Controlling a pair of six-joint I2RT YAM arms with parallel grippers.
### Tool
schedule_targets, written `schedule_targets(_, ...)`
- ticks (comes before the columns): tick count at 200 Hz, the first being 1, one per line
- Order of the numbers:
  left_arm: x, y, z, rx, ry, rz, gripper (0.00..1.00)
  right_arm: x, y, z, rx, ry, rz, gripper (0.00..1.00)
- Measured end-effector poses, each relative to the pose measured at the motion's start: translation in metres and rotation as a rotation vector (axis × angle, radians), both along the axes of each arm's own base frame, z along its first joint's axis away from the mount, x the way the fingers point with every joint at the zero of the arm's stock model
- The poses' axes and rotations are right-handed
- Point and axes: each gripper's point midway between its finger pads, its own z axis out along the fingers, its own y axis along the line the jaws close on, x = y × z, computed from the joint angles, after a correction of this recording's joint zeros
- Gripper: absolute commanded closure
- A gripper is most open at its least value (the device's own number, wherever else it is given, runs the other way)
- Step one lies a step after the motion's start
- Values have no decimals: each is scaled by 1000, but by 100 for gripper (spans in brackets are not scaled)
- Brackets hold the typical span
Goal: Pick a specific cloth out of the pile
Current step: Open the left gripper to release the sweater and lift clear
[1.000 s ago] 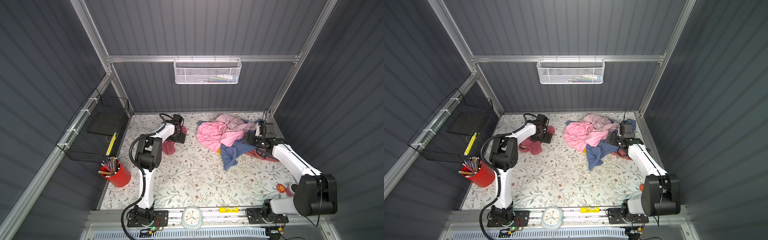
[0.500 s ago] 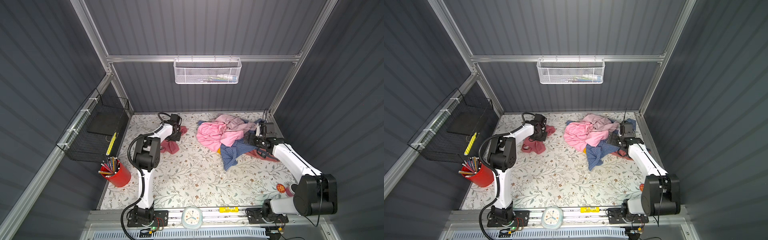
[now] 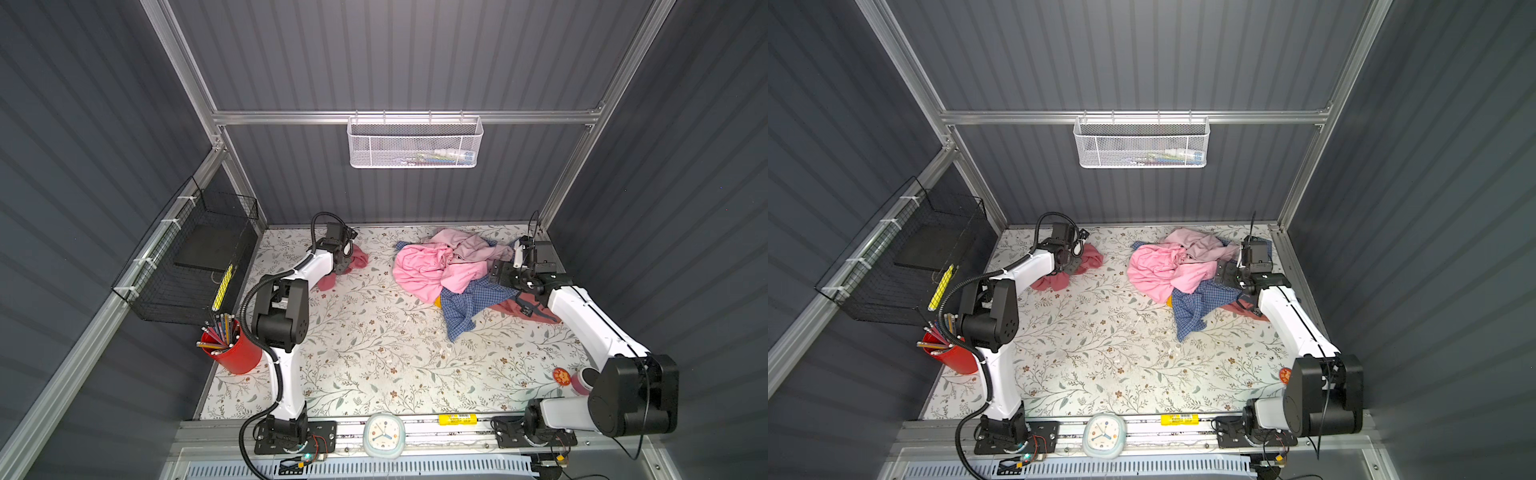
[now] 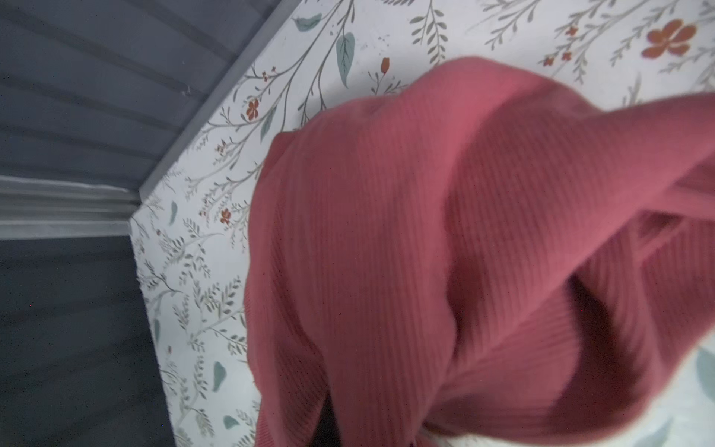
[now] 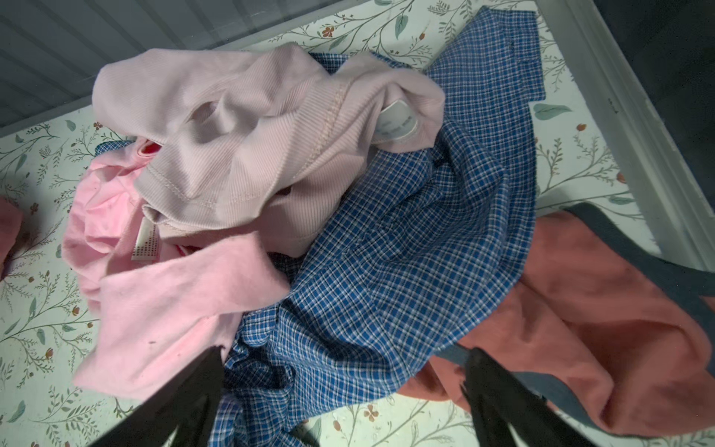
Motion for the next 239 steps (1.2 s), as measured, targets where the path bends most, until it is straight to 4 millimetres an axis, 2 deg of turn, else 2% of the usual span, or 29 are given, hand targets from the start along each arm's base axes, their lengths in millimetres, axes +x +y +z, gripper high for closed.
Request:
schedule_targets(41, 21, 16, 6, 119, -49, -131, 100, -6, -2, -2, -14, 32, -1, 3)
schedule_targets(79, 40, 24, -8, 165, -85, -192, 100, -10, -4, 4, -25, 43, -5, 3)
schedule_targets(111, 43, 23, -27, 145, -80, -207, 100, -9, -5, 12, -34, 43, -5, 3)
schedule_targets(136, 31, 26, -55, 151, -33, -206, 100, -1, -5, 21, -37, 30, -3, 3)
schedule_targets(154, 33, 28, -54, 158, -47, -195, 100, 5, -4, 25, -37, 27, -2, 3)
schedule_targets(176, 33, 29, -53, 147, -49, -176, 80, 9, -3, 22, -37, 38, 2, 3)
schedule_targets(182, 33, 28, -53, 139, -48, -169, 68, 9, -3, 20, -37, 43, 2, 2)
schedule_targets(188, 34, 28, -52, 129, -49, -160, 49, 9, -3, 19, -35, 46, 4, 2)
schedule_targets(194, 34, 28, -51, 120, -49, -153, 39, 9, -3, 19, -35, 46, 4, 1)
schedule_targets(206, 38, 26, -45, 102, -68, -140, 29, 9, -3, 21, -36, 39, 5, 1)
schedule_targets(233, 38, 24, -38, 54, -80, -120, 19, 4, -4, 24, -48, 11, 14, 1)
schedule_targets(239, 37, 23, -36, 48, -82, -119, 5, 2, -4, 24, -51, 6, 16, 1)
